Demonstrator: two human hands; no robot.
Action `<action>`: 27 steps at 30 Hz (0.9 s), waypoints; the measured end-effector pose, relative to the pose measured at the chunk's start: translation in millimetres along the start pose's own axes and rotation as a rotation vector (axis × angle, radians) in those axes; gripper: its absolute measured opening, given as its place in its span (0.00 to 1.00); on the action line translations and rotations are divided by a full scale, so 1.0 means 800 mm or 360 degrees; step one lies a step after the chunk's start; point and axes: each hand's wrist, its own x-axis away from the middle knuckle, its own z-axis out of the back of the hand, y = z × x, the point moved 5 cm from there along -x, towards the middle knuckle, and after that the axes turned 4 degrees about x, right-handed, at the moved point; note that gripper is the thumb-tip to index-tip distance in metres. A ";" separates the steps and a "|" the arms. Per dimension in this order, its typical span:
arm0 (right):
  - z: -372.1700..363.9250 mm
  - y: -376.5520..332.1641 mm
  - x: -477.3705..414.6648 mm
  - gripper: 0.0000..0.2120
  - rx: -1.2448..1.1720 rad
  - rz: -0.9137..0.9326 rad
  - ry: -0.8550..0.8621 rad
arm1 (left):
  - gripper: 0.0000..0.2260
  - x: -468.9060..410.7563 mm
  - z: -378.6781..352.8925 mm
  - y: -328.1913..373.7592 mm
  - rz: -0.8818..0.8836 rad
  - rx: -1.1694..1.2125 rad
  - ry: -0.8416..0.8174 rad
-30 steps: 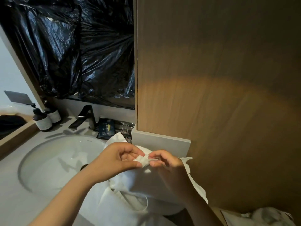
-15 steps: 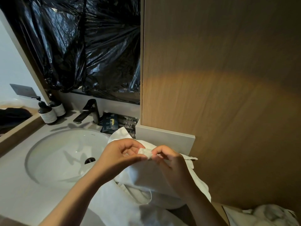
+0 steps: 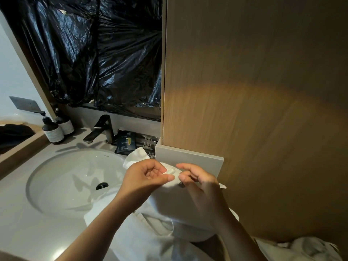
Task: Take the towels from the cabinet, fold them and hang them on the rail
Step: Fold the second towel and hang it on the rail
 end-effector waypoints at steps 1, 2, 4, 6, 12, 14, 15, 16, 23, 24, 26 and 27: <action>0.001 0.000 -0.001 0.09 -0.0014 -0.0025 0.0016 | 0.09 0.000 -0.003 0.001 -0.0011 0.0000 -0.0013; 0.002 0.001 0.000 0.09 -0.0044 -0.0052 0.0036 | 0.09 0.000 -0.006 0.002 -0.0022 0.0003 -0.0037; 0.006 0.004 0.001 0.08 -0.0116 -0.0111 0.0116 | 0.06 0.001 -0.010 0.005 -0.0013 0.0013 -0.0127; 0.012 0.007 0.001 0.08 -0.0215 -0.0184 0.0210 | 0.03 0.004 -0.012 0.008 -0.0023 -0.0085 -0.0259; 0.011 -0.005 0.004 0.07 -0.0160 -0.0156 0.0195 | 0.03 0.009 -0.010 0.013 -0.0157 -0.0253 -0.0128; 0.013 -0.009 0.003 0.07 -0.0115 -0.0135 0.0280 | 0.03 0.009 -0.018 0.016 -0.0175 -0.0287 -0.0103; 0.016 -0.010 0.002 0.03 -0.0123 -0.0131 0.0325 | 0.03 0.008 -0.022 0.017 -0.0182 -0.0297 -0.0085; 0.018 -0.011 0.001 0.02 -0.0133 -0.0131 0.0362 | 0.02 0.008 -0.024 0.019 -0.0184 -0.0281 -0.0063; 0.035 -0.013 -0.006 0.13 -0.0111 -0.0166 0.0376 | 0.10 0.013 -0.031 0.027 -0.0255 -0.0219 -0.0089; 0.039 -0.016 -0.007 0.13 -0.0094 -0.0133 0.0391 | 0.10 0.015 -0.031 0.028 -0.0269 -0.0203 -0.0074; 0.048 -0.020 -0.009 0.11 -0.0057 -0.0068 0.0426 | 0.09 0.017 -0.031 0.029 -0.0295 -0.0190 -0.0040; 0.052 -0.022 -0.010 0.11 -0.0023 -0.0035 0.0443 | 0.09 0.017 -0.032 0.031 -0.0308 -0.0201 -0.0036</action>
